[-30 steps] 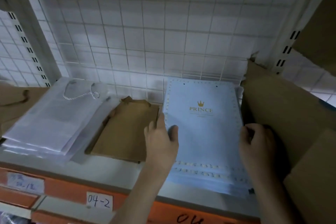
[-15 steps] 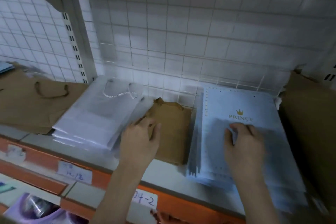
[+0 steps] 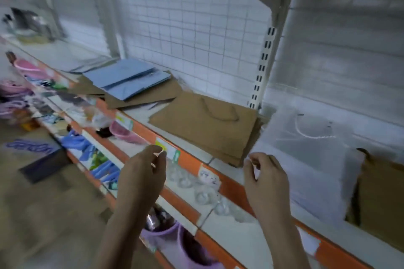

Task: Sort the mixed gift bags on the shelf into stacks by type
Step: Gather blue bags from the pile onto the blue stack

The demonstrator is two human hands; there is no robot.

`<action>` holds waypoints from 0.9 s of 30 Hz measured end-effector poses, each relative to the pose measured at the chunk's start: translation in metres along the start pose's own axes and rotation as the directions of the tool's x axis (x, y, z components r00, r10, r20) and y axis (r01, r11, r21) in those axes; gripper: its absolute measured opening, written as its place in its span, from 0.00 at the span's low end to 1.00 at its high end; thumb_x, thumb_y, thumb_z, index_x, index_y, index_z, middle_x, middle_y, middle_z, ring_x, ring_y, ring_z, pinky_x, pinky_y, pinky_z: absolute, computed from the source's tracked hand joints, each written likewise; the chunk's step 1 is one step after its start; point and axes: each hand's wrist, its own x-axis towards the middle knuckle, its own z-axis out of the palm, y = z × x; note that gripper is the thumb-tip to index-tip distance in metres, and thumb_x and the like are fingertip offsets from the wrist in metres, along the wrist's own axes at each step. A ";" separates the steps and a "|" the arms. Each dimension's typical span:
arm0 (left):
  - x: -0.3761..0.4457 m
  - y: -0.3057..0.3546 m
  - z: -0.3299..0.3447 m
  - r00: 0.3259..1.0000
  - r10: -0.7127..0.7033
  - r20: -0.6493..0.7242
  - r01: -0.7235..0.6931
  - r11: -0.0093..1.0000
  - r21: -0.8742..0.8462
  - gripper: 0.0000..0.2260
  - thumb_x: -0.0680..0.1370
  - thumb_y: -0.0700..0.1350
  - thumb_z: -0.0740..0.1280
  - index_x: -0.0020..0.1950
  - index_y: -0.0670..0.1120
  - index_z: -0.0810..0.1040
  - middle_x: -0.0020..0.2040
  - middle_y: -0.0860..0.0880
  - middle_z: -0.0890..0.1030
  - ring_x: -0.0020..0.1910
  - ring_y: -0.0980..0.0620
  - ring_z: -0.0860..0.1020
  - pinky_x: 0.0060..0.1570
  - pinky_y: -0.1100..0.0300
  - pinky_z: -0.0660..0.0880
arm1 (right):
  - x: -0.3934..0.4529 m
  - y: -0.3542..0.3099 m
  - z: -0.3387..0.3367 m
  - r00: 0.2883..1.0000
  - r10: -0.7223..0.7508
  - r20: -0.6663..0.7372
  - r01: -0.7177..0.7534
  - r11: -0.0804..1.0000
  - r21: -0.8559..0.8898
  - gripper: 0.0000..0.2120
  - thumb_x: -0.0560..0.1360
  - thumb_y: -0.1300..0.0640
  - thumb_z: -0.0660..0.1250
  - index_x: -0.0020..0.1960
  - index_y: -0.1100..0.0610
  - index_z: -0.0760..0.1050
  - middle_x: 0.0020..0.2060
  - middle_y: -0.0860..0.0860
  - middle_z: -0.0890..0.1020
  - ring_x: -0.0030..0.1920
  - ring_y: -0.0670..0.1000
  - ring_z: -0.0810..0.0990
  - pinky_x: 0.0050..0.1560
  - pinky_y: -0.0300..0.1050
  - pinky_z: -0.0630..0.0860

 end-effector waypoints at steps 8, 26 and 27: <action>0.058 -0.131 -0.064 0.978 -0.177 -0.113 0.185 0.981 0.066 0.08 0.76 0.43 0.65 0.53 0.44 0.80 0.36 0.48 0.79 0.38 0.44 0.79 0.36 0.60 0.66 | 0.017 -0.115 0.127 0.980 -0.124 0.157 0.104 0.986 0.132 0.08 0.76 0.57 0.65 0.52 0.59 0.78 0.45 0.53 0.82 0.46 0.52 0.78 0.40 0.40 0.72; 0.289 -0.315 -0.074 0.973 -0.203 -0.110 0.221 0.958 0.184 0.09 0.78 0.45 0.63 0.54 0.45 0.79 0.40 0.48 0.83 0.33 0.51 0.75 0.31 0.61 0.67 | 0.163 -0.262 0.375 0.979 -0.110 0.169 0.066 0.967 0.245 0.07 0.75 0.60 0.64 0.50 0.62 0.77 0.47 0.56 0.80 0.47 0.55 0.77 0.43 0.44 0.72; 0.301 -0.322 -0.072 0.974 -0.205 -0.101 0.220 0.960 0.174 0.09 0.78 0.45 0.63 0.54 0.45 0.79 0.41 0.47 0.84 0.34 0.51 0.76 0.32 0.61 0.69 | 0.169 -0.266 0.384 0.981 -0.108 0.159 0.066 0.967 0.245 0.07 0.75 0.60 0.65 0.50 0.63 0.77 0.47 0.57 0.80 0.48 0.56 0.77 0.45 0.47 0.73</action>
